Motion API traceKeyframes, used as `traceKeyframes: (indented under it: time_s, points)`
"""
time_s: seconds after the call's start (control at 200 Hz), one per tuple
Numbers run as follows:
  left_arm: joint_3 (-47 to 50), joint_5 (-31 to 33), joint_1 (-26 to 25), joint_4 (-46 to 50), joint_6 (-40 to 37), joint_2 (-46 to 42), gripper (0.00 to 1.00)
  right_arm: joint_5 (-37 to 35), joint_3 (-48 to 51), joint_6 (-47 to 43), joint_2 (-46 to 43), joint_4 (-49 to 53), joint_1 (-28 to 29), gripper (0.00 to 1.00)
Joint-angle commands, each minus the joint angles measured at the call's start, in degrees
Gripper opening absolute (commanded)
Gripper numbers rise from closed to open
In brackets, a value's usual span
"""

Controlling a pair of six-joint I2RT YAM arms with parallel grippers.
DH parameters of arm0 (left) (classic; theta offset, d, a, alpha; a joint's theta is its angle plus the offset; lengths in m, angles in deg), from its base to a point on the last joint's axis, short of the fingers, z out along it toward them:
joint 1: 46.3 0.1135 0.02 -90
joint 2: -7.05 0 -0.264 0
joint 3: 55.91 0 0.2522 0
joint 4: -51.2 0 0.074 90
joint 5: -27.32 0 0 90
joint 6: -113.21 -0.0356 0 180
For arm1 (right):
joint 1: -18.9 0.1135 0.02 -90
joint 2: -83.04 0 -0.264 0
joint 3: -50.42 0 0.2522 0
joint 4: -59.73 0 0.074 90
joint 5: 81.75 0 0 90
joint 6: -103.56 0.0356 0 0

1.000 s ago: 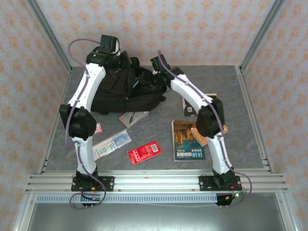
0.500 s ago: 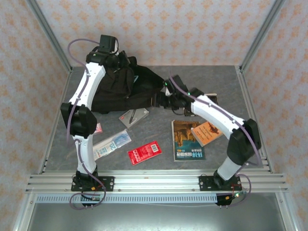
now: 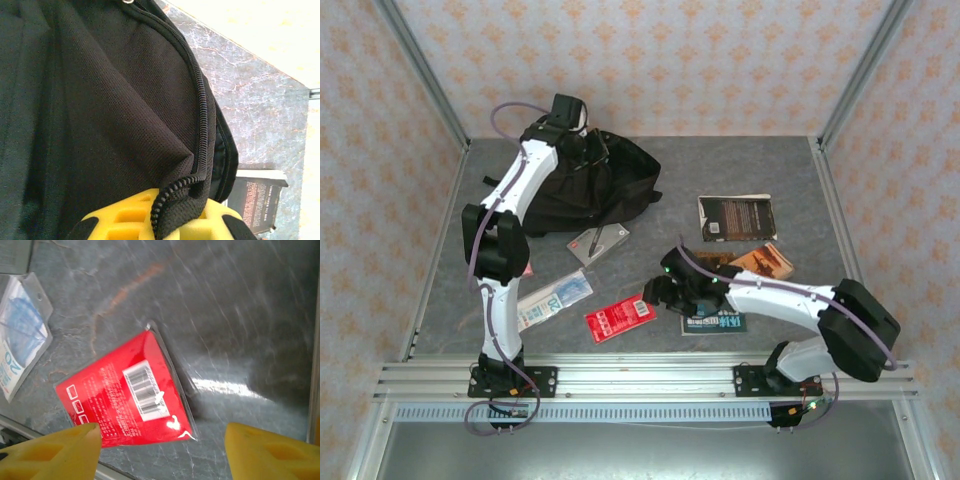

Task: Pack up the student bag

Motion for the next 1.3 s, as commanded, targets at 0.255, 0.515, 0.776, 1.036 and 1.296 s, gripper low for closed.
traceKeyframes:
  time_s: [0.255,0.515,0.776,1.036,1.296]
  points:
    - [4.2,-3.1,1.8,-3.5,2.9,-0.8,0.00,-13.6,6.8,25.0,0.4,-14.0,4.7,0.63]
    - [4.8,-5.2,2.1,-4.8,4.4,-1.0,0.00,-10.7,8.3,22.4,2.8,-17.0,4.9,0.63]
    - [4.7,-6.3,2.2,-5.1,5.1,-1.1,0.00,-6.8,9.9,21.4,5.5,-23.6,5.0,0.53]
    - [4.7,-6.7,2.3,-5.1,5.2,-1.3,0.00,-4.2,12.4,21.0,5.4,-29.5,4.9,0.40]
    - [4.8,-7.2,2.3,-5.3,5.5,-1.3,0.00,-1.9,16.0,19.9,3.3,-34.2,4.9,0.37]
